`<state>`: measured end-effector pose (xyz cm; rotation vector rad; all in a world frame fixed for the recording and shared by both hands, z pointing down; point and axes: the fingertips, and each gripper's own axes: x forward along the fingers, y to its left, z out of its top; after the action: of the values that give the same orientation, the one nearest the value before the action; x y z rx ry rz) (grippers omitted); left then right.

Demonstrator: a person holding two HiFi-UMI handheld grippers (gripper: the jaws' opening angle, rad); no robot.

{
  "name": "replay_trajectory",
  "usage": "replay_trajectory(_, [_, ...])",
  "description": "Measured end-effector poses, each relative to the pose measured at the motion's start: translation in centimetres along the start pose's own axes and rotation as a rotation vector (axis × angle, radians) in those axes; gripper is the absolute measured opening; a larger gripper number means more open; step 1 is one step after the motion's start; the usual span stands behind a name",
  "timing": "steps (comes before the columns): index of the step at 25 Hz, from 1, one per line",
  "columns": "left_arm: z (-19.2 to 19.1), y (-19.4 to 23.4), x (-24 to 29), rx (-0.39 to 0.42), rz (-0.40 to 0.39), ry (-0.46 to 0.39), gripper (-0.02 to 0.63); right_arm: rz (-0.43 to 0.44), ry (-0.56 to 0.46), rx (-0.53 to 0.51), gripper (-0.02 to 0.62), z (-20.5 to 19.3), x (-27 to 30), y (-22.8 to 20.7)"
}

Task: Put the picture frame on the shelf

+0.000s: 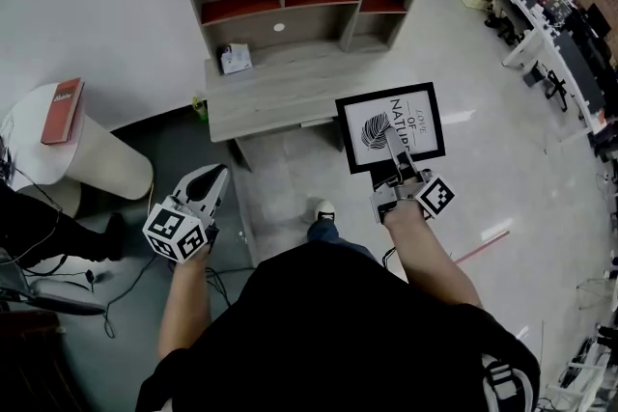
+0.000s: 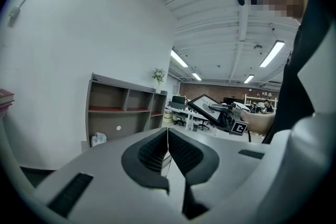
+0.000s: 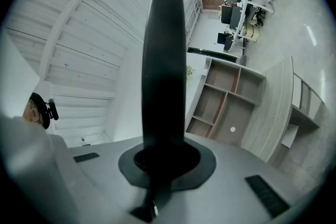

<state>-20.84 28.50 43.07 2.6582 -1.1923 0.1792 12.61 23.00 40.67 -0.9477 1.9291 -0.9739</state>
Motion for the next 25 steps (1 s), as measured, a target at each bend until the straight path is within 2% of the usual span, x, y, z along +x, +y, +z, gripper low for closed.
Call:
replay_trajectory(10, [1.2,2.6,5.8,0.013,0.007,0.036,0.021,-0.012,0.005,0.044,0.023,2.3,4.9,-4.4])
replay_trajectory(25, [1.3,4.4,9.8,-0.006,0.035,0.051,0.021,-0.010,0.034,0.066,0.023,4.0,8.8,-7.8])
